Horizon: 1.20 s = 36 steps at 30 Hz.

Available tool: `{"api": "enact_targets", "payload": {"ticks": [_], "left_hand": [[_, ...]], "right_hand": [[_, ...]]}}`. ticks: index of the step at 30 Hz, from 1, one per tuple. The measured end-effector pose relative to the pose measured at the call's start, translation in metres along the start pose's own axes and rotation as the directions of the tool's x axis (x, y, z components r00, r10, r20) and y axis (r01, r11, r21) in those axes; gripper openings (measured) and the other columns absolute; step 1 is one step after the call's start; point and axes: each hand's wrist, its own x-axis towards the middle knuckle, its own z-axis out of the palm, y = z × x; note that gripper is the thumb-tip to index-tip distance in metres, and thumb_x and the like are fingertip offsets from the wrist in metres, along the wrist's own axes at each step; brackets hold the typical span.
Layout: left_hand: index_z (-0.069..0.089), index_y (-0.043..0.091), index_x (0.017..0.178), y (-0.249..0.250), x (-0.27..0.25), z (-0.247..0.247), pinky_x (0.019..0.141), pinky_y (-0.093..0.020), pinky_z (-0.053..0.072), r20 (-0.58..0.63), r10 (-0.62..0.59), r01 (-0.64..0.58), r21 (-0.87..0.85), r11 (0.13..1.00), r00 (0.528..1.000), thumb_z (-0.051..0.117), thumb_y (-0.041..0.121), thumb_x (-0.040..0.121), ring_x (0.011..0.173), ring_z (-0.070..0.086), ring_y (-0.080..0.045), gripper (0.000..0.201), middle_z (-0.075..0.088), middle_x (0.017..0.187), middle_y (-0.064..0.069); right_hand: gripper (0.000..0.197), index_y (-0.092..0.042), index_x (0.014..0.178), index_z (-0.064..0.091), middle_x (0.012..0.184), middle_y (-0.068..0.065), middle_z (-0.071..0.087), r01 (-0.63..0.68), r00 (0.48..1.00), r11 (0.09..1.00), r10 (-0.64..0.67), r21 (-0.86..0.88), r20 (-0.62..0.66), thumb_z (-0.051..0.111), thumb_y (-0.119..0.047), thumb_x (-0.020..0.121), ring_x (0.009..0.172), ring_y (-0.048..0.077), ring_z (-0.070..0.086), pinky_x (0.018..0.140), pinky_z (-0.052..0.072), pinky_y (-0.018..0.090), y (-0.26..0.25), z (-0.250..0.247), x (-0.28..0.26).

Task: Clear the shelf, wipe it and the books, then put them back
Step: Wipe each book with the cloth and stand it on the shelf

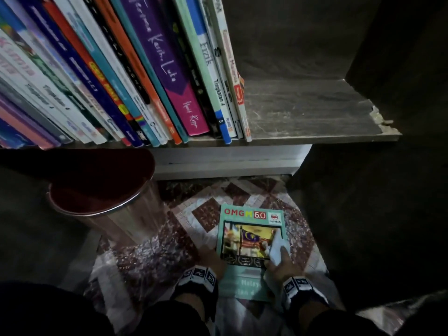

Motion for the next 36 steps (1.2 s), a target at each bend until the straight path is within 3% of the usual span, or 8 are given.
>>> {"api": "enact_targets", "payload": {"ticks": [6, 12, 15, 20, 25, 30, 33, 36], "left_hand": [[0.051, 0.018, 0.132, -0.005, 0.016, 0.010, 0.095, -0.036, 0.050, -0.038, -0.044, 0.034, -0.233, 0.972, 0.998, 0.072, 0.045, 0.064, 0.109, 0.060, -0.026, 0.076, 0.061, 0.124, -0.008], [0.041, 0.010, 0.139, 0.039, -0.029, -0.005, 0.094, -0.020, 0.037, -0.018, 0.044, -0.046, -0.221, 0.974, 0.999, 0.046, 0.030, 0.100, 0.125, 0.050, -0.027, 0.044, 0.052, 0.137, -0.012], [0.040, 0.015, 0.142, 0.058, -0.051, -0.022, 0.086, -0.020, 0.044, -0.089, 0.170, -0.185, -0.197, 0.963, 0.981, 0.043, 0.023, 0.101, 0.103, 0.058, -0.020, 0.041, 0.060, 0.118, -0.008], [0.032, 0.033, 0.146, 0.092, -0.104, -0.071, 0.090, -0.030, 0.045, -0.155, 0.377, -0.373, 0.051, 0.926, 0.913, 0.042, 0.030, 0.102, 0.115, 0.056, -0.028, 0.045, 0.057, 0.133, -0.008], [0.045, 0.035, 0.136, 0.098, -0.170, -0.126, 0.074, -0.029, 0.050, -0.154, 0.559, -0.550, 0.104, 0.829, 0.815, 0.048, 0.039, 0.098, 0.085, 0.061, -0.018, 0.039, 0.063, 0.101, 0.002], [0.058, 0.051, 0.114, 0.081, -0.237, -0.161, 0.092, -0.028, 0.048, -0.379, 0.703, -0.760, -0.003, 0.650, 0.602, 0.054, 0.053, 0.088, 0.105, 0.062, -0.002, 0.027, 0.068, 0.111, 0.016], [0.061, 0.042, 0.106, 0.079, -0.268, -0.176, 0.082, -0.012, 0.047, -0.615, 0.610, -0.847, -0.200, 0.492, 0.499, 0.059, 0.029, 0.093, 0.093, 0.063, 0.007, 0.018, 0.070, 0.098, 0.026], [0.059, 0.036, 0.102, 0.074, -0.293, -0.190, 0.070, -0.004, 0.044, -0.728, 0.516, -0.880, -0.268, 0.393, 0.452, 0.048, 0.019, 0.095, 0.081, 0.061, 0.014, 0.021, 0.070, 0.083, 0.026]], "right_hand": [[0.066, -0.037, 0.151, 0.004, 0.149, 0.020, 0.027, -0.008, 0.999, 0.998, 0.012, 0.059, -0.053, 0.041, -0.049, 0.098, 0.135, 0.038, 0.034, 0.106, 0.034, 0.040, 0.003, -0.003, -0.009], [0.055, -0.024, 0.153, 0.015, 0.154, 0.017, 0.026, 0.070, 0.997, 0.982, -0.065, 0.174, -0.037, 0.036, -0.034, 0.103, 0.137, 0.033, 0.033, 0.107, 0.030, 0.031, 0.006, -0.005, -0.011], [0.048, -0.012, 0.150, 0.023, 0.148, 0.018, 0.037, 0.129, 0.991, 0.946, -0.111, 0.296, -0.077, 0.034, -0.018, 0.104, 0.131, 0.029, 0.042, 0.097, 0.034, 0.023, 0.000, -0.007, -0.018], [0.046, -0.012, 0.146, 0.034, 0.142, 0.021, 0.045, 0.137, 0.979, 0.810, -0.024, 0.570, -0.202, 0.039, -0.026, 0.102, 0.128, 0.036, 0.044, 0.095, 0.038, 0.030, -0.015, -0.045, -0.050], [0.079, -0.007, 0.143, 0.035, 0.144, 0.022, 0.041, 0.312, 0.926, 0.554, 0.003, 0.771, -0.377, 0.020, -0.066, 0.092, 0.130, 0.038, 0.041, 0.110, 0.033, 0.047, -0.044, -0.087, -0.084], [0.051, -0.030, 0.139, 0.041, 0.148, 0.009, 0.036, 0.671, 0.680, 0.526, -0.153, 0.524, -0.717, 0.038, -0.057, 0.095, 0.126, 0.025, 0.042, 0.091, 0.038, 0.027, -0.105, -0.113, -0.191], [0.047, -0.049, 0.142, 0.020, 0.149, -0.010, 0.014, 0.889, 0.323, 0.458, -0.602, 0.015, -0.730, 0.023, -0.058, 0.096, 0.124, 0.003, 0.019, 0.094, 0.024, 0.007, -0.122, -0.079, -0.264], [0.050, -0.042, 0.149, 0.020, 0.141, 0.009, 0.034, 0.867, 0.039, 0.313, -0.818, -0.388, -0.573, 0.016, -0.055, 0.100, 0.118, 0.022, 0.033, 0.096, 0.033, 0.032, -0.098, -0.060, -0.265]]}}
